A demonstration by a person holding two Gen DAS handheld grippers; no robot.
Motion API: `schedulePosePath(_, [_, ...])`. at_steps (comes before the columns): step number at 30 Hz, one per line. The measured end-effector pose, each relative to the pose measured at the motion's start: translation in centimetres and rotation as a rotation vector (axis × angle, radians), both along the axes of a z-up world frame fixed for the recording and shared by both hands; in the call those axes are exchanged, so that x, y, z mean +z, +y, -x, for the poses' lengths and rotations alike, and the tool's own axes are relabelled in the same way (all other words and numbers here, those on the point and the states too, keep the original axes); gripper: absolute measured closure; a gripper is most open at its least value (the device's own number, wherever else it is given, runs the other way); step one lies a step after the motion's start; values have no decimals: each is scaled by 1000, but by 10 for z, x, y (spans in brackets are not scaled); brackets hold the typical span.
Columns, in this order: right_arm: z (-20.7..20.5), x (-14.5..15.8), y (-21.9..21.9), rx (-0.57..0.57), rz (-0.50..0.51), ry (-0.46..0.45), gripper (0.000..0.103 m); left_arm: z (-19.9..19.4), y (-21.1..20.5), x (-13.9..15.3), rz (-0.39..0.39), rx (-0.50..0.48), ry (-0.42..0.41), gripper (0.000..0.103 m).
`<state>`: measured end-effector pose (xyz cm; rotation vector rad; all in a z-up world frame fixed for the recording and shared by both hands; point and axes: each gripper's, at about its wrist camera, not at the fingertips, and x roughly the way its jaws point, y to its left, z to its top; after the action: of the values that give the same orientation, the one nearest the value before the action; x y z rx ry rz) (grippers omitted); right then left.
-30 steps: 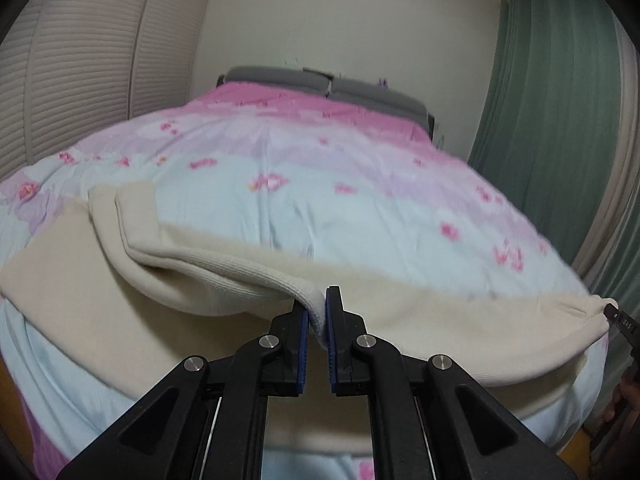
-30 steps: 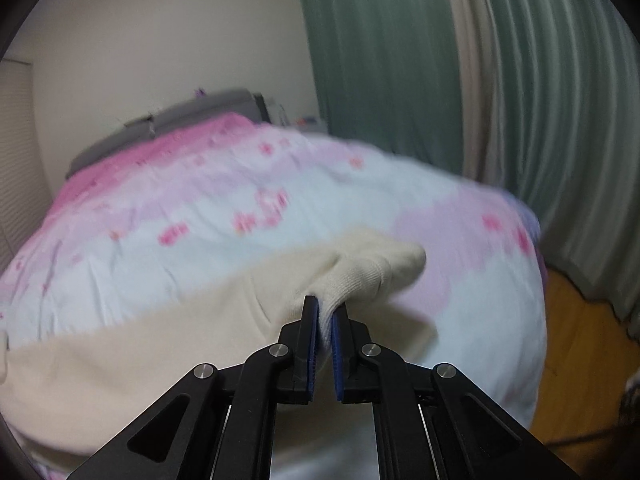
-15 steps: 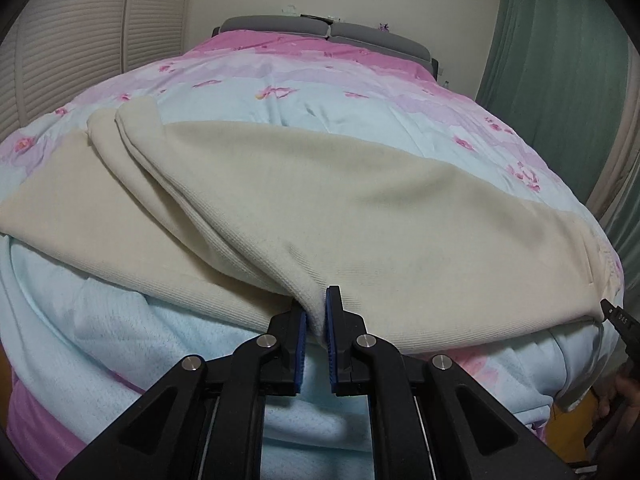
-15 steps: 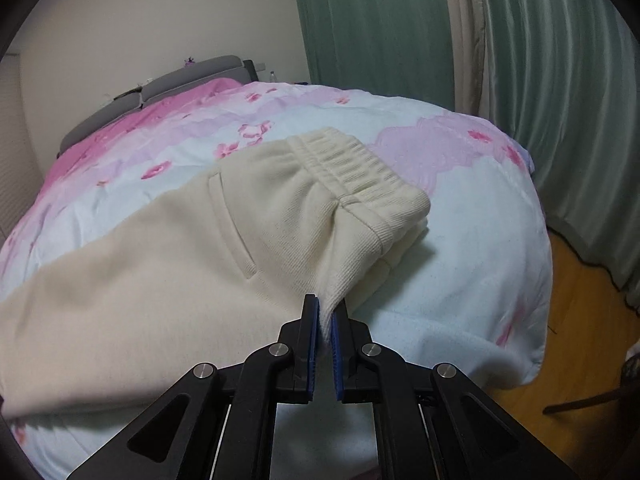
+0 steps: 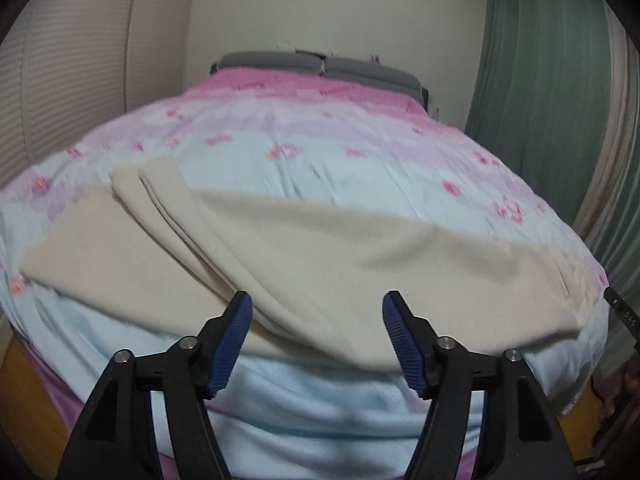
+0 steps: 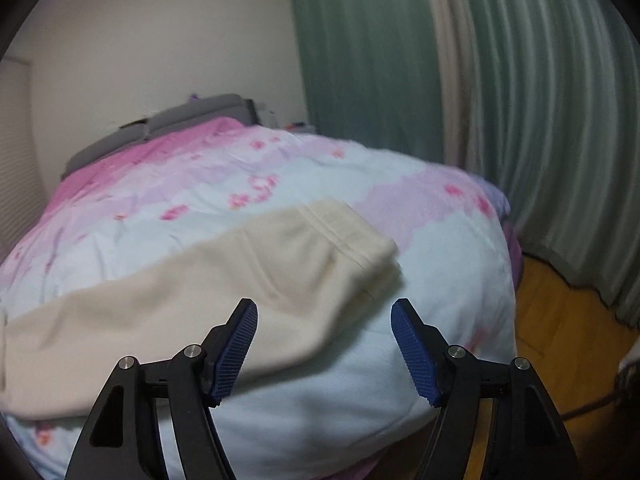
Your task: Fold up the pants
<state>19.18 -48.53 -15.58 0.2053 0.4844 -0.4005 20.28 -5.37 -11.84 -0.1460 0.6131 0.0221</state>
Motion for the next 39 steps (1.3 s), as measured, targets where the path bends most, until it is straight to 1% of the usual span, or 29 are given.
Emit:
schedulePosePath(2, [-4, 20, 20, 56, 39, -11, 32, -5, 23, 11, -6, 28, -23, 33])
schedulePosePath(4, [-13, 37, 43, 124, 56, -24, 26, -14, 53, 19, -39, 72, -45, 29])
schedulePosePath(5, [-19, 47, 59, 171, 56, -33, 26, -21, 71, 22, -50, 96, -42, 28])
schedulePosePath(7, [-32, 62, 95, 267, 48, -46, 26, -35, 108, 22, -38, 137, -22, 28])
schedulePosePath(9, [-47, 72, 132, 369, 35, -51, 25, -45, 146, 22, -4, 187, -1, 28])
schedulePosePath(11, [-70, 83, 191, 524, 45, -55, 26, -53, 184, 20, 23, 234, 19, 28])
schedulePosePath(12, [-76, 85, 211, 570, 47, -62, 26, -56, 204, 20, 34, 258, 25, 28])
schedulePosePath(15, [-106, 93, 308, 756, 120, -88, 26, -63, 251, 16, 34, 299, 51, 28])
schedulePosePath(17, [-124, 92, 366, 847, 151, -74, 26, -66, 279, 12, 20, 324, 68, 28])
schedulePosePath(18, [-134, 90, 402, 906, 160, -63, 26, -65, 291, 10, 13, 337, 71, 28])
schedulePosePath(19, [-140, 87, 424, 936, 171, -55, 26, -65, 305, 7, 2, 347, 77, 28])
schedulePosePath(20, [-149, 81, 463, 985, 199, -39, 26, -65, 315, 5, -12, 352, 82, 28])
schedulePosePath(21, [-154, 77, 485, 1012, 218, -30, 27, -66, 323, 3, -29, 353, 86, 28])
schedulePosePath(22, [-161, 69, 520, 1049, 255, -13, 27, -67, 329, 1, -49, 352, 90, 28])
schedulePosePath(23, [-166, 61, 545, 1075, 282, 1, 28, -67, 336, -1, -76, 350, 97, 28])
schedulePosePath(25, [-176, 45, 589, 1107, 327, 45, 42, -67, 347, -7, -101, 342, 105, 28])
schedulePosePath(27, [-187, 26, 623, 1123, 362, 116, 51, -66, 355, -13, -102, 337, 110, 28])
schedulePosePath(28, [-195, 17, 636, 1118, 377, 149, 53, -64, 361, -17, -100, 338, 113, 28])
schedulePosePath(30, [-208, 2, 652, 1108, 401, 195, 54, -60, 369, -22, -96, 345, 115, 28])
schedulePosePath(32, [-217, -10, 656, 1093, 428, 235, 57, -57, 378, -29, -83, 350, 119, 28])
schedulePosePath(33, [-220, -15, 660, 1088, 438, 256, 64, -57, 381, -30, -78, 351, 122, 28])
schedulePosePath(34, [-223, -20, 662, 1084, 447, 278, 77, -56, 385, -33, -66, 352, 124, 28])
schedulePosePath(36, [-231, -29, 663, 1066, 444, 323, 88, -54, 391, -36, -50, 355, 126, 28])
schedulePosePath(37, [-235, -32, 662, 1065, 424, 343, 92, -53, 393, -37, -44, 358, 126, 28])
schedulePosePath(39, [-238, -30, 661, 1055, 399, 334, 94, -49, 397, -37, -38, 363, 123, 28])
